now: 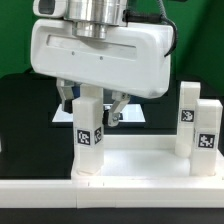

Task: Assemble desk

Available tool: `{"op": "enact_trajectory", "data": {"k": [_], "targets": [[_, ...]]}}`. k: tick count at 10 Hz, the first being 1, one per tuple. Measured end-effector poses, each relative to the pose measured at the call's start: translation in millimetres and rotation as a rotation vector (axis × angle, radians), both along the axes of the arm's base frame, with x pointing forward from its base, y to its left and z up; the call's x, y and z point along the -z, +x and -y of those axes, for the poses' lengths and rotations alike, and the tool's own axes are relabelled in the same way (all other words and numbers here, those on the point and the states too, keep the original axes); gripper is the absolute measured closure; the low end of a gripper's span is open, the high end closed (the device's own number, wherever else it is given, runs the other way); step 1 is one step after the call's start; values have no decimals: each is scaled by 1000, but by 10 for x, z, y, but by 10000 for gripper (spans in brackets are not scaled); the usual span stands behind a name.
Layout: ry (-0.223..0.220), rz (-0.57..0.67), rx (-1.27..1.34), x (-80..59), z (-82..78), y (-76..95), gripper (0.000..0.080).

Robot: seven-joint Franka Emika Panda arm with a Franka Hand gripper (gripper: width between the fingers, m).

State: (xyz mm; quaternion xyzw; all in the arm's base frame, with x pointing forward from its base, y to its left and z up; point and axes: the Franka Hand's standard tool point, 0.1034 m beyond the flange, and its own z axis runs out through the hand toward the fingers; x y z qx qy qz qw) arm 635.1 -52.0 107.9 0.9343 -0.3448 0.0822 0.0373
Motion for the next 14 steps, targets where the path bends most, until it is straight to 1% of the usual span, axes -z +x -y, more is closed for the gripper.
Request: {"op": "enact_trajectory", "data": {"k": [1, 2, 5, 8, 10, 12, 14], "targets": [[11, 9, 79, 5, -2, -2, 429], [19, 18, 147, 7, -3, -2, 511], [40, 36, 306, 12, -4, -4, 511], [93, 59, 709, 18, 20, -1, 511], [131, 96, 1053, 26, -76, 13, 511], [149, 151, 1317, 28, -84, 10, 509], [144, 153, 1363, 25, -62, -9, 508]]}}
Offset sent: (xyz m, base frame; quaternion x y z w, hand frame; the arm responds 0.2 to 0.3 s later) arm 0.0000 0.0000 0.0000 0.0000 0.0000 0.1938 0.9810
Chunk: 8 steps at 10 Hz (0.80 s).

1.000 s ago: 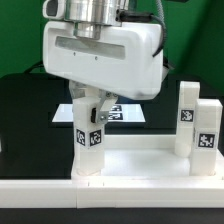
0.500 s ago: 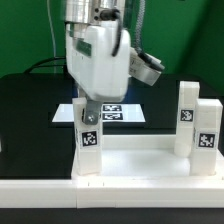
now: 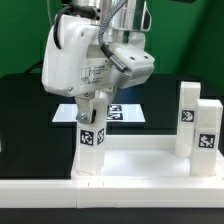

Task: Assemble desk

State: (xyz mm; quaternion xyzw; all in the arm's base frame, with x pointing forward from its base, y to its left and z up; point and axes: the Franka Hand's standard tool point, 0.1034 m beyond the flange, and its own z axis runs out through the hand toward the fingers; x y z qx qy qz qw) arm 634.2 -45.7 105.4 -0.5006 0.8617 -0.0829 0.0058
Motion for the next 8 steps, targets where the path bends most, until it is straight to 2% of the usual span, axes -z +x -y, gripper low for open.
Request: {"op": "enact_trajectory", "data": {"k": [2, 3, 4, 5, 8], "targets": [[-9, -12, -85, -2, 8, 1, 507], [-20, -61, -275, -7, 42, -36, 325], [-41, -86, -465, -10, 56, -34, 190], [-60, -117, -642, 1, 30, -45, 190], [-78, -141, -815, 28, 18, -68, 152]]}}
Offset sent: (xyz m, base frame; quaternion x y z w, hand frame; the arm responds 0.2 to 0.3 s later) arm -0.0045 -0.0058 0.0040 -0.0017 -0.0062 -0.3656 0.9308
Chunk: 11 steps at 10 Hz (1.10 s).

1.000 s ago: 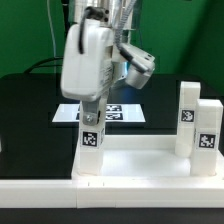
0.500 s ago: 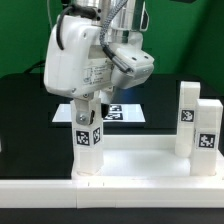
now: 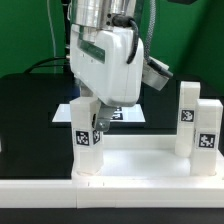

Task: Assemble desk

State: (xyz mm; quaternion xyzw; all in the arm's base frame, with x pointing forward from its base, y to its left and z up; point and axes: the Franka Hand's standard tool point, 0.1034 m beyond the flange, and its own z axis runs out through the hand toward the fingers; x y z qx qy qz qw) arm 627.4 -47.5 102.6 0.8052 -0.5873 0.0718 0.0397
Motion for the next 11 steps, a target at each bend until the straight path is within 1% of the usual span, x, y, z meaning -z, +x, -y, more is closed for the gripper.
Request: {"op": "enact_trajectory", "data": {"k": [2, 3, 5, 7, 9, 10, 11], "targets": [[-16, -32, -214, -10, 26, 5, 151], [-33, -57, -432, -54, 103, 40, 151], [-62, -91, -720, -84, 225, 62, 151], [-59, -87, -692, -77, 216, 59, 151], [-59, -88, -692, -76, 221, 58, 418], [-51, -75, -616, -76, 213, 59, 505], [-43, -61, -519, -75, 213, 57, 505]]}}
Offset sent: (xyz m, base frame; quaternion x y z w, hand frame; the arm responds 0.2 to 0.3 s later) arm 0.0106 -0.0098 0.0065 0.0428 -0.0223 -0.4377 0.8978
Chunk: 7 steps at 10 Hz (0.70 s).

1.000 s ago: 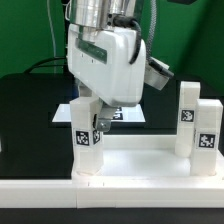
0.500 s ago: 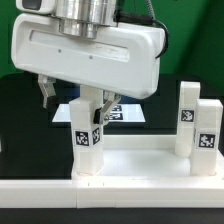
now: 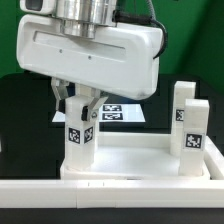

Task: Assemble desk

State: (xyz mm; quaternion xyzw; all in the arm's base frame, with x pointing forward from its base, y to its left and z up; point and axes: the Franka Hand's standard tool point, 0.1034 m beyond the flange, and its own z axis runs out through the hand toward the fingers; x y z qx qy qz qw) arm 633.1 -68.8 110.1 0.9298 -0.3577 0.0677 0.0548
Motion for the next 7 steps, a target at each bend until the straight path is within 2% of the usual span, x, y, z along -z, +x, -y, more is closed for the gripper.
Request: {"op": "enact_trajectory", "data": {"k": [2, 5, 7], "targets": [[13, 22, 147, 3, 0, -2, 505], [43, 71, 557, 19, -30, 48, 506], [79, 130, 849, 40, -71, 70, 505]]}}
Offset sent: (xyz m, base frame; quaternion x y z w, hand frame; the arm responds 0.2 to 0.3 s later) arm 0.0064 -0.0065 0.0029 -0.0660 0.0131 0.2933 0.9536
